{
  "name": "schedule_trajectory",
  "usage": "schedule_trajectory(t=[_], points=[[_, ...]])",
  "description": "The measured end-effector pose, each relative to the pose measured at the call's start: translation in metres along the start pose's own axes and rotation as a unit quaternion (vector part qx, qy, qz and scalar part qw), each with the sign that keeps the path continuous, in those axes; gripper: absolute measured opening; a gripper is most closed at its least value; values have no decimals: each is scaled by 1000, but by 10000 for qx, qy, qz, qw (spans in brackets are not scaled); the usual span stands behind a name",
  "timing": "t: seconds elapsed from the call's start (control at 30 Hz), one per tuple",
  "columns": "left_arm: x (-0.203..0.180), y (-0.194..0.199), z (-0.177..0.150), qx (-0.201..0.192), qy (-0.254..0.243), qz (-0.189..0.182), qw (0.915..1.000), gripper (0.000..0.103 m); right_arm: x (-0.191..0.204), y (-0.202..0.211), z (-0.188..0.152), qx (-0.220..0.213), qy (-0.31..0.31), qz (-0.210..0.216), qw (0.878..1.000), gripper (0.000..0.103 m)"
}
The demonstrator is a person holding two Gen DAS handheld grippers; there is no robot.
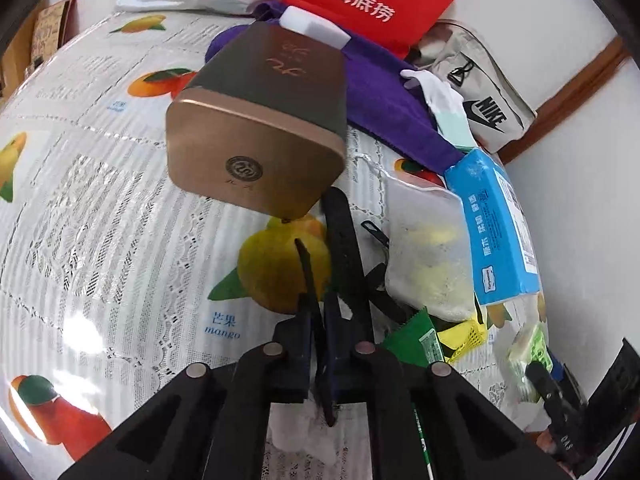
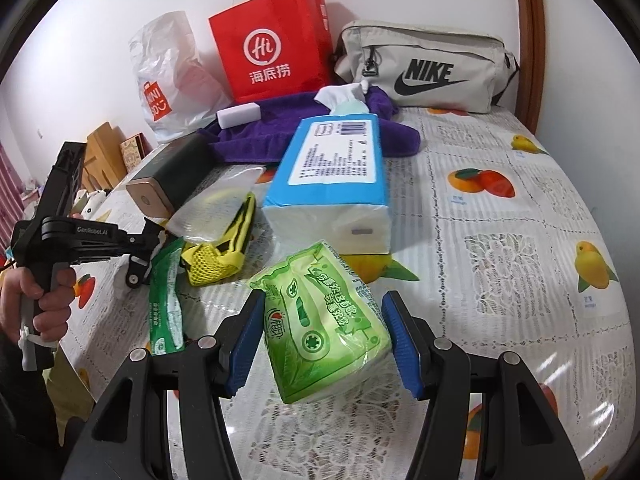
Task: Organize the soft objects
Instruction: 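Grasp the black strap with the left gripper while the right gripper holds the wipes, then carry the wipe pack and strap toward the purple towel with both grippers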
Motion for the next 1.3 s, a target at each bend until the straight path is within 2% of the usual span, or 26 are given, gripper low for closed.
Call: schedule_trajectory(t=[0.13,0.37,0.67,0.77,1.1,1.3], points=[[5,13,-1,-5,247,-402,9989,4,-6,-3,1,42,-54,-4,10000,59],[13,50,5,-225,389,-668,9968,4,-3,9,15,-146,77,30,9999,59],[29,69,30,-595,480,-402,9963,4,1,17,49,-308,339,-7,9989,58],[30,73,40,-647,522,-427,9956,4,-2,19,62,-368,425,-133,9983,58],[10,86,75,-855,344,-529,9943,4,-10,21,116,-685,519,-146,9962,58],[3,79,96,-879,264,-460,9947,4,-13,6,146,-699,557,-114,9959,58]])
Point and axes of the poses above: each gripper's, at about its wrist camera, not at the fingertips, and y roughly against the way its jaws point, x to its left, z to its top, the point moved 2 cm from there along -y, roughly the way its jaws point, and after that the axes turned 11 degrees about y, right-handed, at the moved point
